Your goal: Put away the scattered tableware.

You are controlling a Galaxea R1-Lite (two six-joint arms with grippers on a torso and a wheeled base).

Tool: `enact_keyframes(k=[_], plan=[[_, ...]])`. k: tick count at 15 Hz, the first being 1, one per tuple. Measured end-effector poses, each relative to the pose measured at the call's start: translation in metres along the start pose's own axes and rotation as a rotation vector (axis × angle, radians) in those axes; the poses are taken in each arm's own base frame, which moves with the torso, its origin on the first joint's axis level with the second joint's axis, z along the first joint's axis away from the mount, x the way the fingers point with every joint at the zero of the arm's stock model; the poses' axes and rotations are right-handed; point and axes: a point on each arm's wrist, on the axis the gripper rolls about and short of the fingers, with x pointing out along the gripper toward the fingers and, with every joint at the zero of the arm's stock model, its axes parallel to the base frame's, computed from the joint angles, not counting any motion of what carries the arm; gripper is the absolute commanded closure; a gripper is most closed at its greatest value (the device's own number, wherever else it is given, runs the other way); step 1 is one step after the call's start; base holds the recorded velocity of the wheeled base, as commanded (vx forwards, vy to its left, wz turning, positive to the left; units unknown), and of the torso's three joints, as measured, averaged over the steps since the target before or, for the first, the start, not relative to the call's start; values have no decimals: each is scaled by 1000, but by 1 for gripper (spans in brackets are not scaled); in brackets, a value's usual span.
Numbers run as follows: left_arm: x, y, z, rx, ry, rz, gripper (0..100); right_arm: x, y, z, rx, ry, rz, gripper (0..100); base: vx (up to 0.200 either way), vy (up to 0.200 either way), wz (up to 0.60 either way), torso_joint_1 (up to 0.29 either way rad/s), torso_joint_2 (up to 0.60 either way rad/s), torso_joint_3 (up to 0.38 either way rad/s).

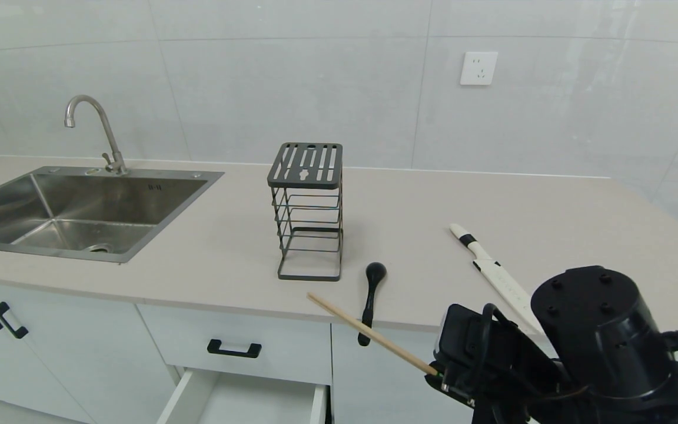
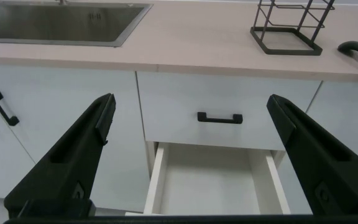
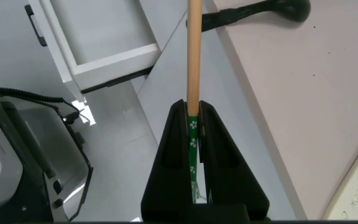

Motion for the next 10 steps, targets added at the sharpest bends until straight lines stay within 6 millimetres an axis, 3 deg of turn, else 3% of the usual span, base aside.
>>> enact_keyframes(k=[3,6,10], plan=[[0,0,0,0,0,0,0,-2,26,13,-22,-59,96,100,0,0,0,0,0,0],[0,0,0,0,0,0,0,-10,62,24,99,-86,181,100,0,0,0,0,0,0],[0,0,0,0,0,0,0,-16,65,27,72,-108,173,100,0,0,0,0,0,0]])
